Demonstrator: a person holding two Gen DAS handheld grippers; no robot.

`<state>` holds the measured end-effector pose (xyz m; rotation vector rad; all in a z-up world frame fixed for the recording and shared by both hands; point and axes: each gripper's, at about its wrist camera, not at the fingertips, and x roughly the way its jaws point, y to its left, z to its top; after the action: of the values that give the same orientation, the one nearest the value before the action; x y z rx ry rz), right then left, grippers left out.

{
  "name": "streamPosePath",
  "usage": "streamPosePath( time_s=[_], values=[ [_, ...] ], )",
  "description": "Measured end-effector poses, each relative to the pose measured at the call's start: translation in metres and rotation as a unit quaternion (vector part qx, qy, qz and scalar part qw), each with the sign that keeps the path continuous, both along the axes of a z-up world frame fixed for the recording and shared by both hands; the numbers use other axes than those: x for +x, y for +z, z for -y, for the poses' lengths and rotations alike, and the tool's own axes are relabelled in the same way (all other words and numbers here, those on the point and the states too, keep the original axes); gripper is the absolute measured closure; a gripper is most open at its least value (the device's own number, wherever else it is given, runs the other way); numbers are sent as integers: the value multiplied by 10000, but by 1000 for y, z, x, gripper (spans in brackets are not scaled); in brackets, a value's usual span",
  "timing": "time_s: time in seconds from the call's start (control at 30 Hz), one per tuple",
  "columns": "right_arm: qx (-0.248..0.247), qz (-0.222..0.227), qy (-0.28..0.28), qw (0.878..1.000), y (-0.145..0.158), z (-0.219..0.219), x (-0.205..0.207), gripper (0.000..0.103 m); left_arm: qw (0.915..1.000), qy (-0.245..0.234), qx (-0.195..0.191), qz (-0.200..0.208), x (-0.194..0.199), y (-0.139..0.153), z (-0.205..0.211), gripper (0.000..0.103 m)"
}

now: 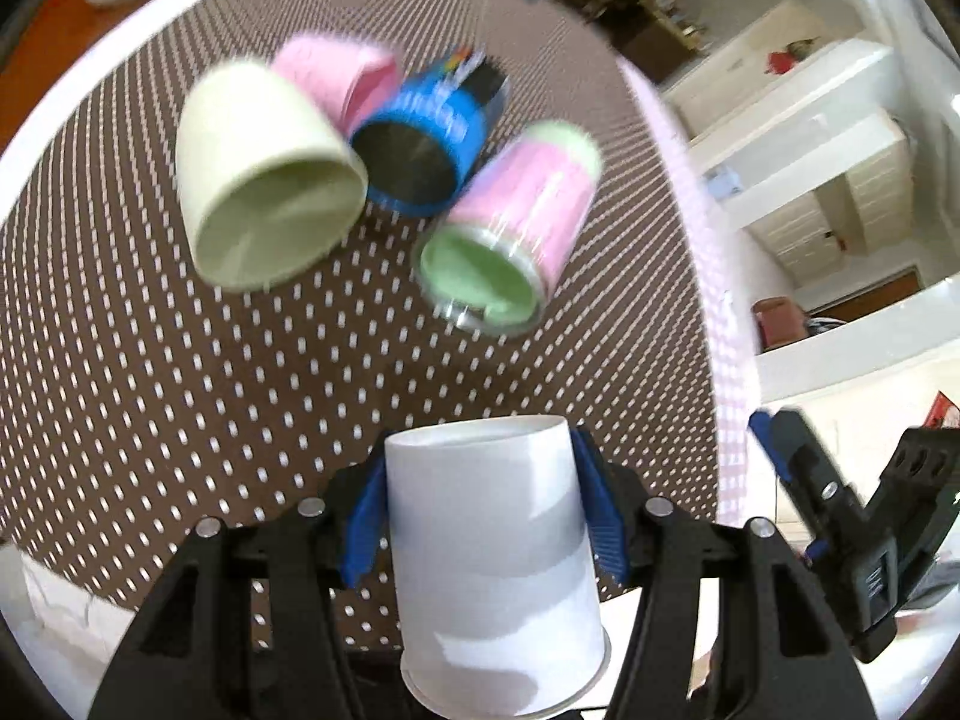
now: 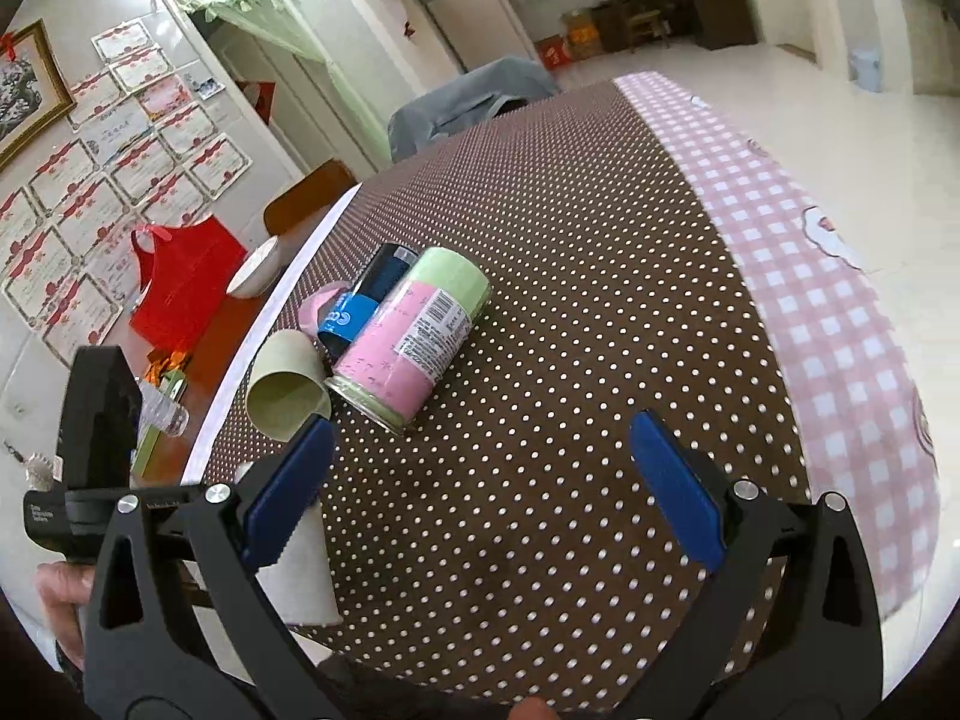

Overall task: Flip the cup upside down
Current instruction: 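Rotate the white cup with the left gripper to stand mouth down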

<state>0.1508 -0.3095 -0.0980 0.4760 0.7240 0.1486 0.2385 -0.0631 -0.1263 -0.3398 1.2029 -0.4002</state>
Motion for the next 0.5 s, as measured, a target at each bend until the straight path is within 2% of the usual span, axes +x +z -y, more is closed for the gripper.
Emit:
streamPosePath(
  time_s=[0.1,0.2,0.37,0.5],
  values=[
    [10,107,-165,9998,4,-5,-11,6,9982,46,74,595,-4,19,-9,46],
    [26,211,-264,9994,7,-8,-17,6,9915,155,310,1257,-8,34,-14,46],
    [7,333,-274,9991,10,-17,-22,6,9810,301,488,1854,-11,42,-18,46],
    [33,402,-239,9989,10,-20,-22,6,9663,392,703,2445,-25,54,-14,46]
  ],
)
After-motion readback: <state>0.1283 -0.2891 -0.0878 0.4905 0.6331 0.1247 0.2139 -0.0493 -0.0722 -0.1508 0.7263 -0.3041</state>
